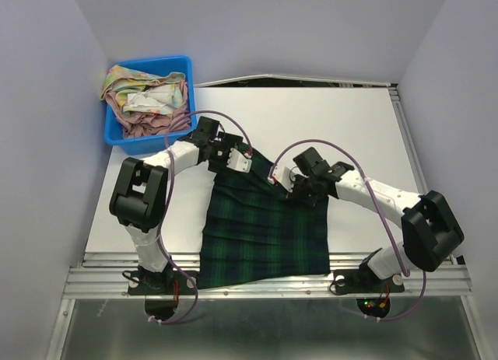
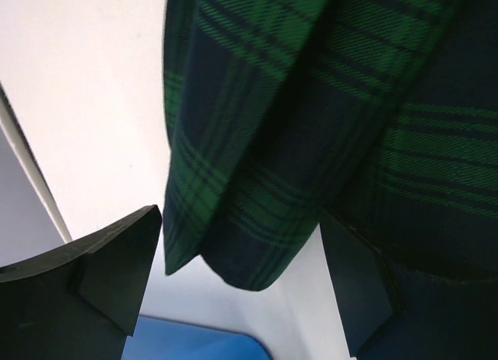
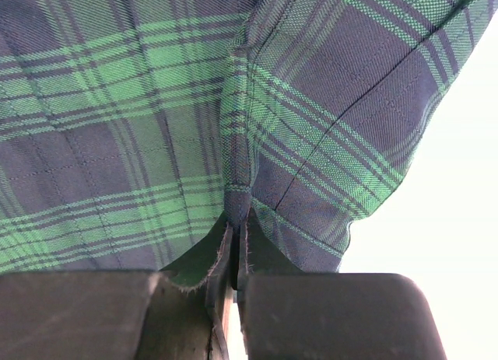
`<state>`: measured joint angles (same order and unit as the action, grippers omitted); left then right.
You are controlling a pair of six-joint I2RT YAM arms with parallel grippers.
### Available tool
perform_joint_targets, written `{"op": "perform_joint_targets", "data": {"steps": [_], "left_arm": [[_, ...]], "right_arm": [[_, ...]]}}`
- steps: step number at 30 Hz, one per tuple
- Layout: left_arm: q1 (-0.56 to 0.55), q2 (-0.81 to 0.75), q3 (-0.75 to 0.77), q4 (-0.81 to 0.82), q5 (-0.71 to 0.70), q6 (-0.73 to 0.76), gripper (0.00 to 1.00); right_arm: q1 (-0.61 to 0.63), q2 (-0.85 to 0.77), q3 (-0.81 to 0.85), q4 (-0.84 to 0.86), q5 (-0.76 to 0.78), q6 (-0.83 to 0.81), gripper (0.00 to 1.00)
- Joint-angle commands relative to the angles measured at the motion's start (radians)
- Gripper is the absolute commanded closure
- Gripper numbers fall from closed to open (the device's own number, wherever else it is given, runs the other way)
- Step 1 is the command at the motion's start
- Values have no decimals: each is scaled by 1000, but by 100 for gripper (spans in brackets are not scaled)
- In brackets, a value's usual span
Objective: Fold and stack the skirts
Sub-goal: Fold the skirt
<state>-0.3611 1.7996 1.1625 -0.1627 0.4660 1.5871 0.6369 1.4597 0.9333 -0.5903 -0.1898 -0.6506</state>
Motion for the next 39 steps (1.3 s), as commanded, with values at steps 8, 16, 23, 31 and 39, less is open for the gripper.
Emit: {"op": "perform_joint_targets", "data": {"steps": [8, 16, 23, 31, 39], "left_arm": [[-9, 3, 71, -202, -50, 166, 12], [-12, 47, 85, -53, -63, 59, 53], [19, 87, 195, 109, -6, -206, 85], [33, 213, 552, 155, -89, -554, 100], [37, 372, 971, 118, -247, -642, 100]], "right_arm": [[-19, -27, 21, 52, 3, 8, 99], [-28, -33, 28, 53, 1, 15, 99], [-159, -33, 55, 90, -39, 68, 99], [-414, 80, 202, 194, -72, 166, 99], [-552, 235, 496, 195, -135, 243, 99]]}}
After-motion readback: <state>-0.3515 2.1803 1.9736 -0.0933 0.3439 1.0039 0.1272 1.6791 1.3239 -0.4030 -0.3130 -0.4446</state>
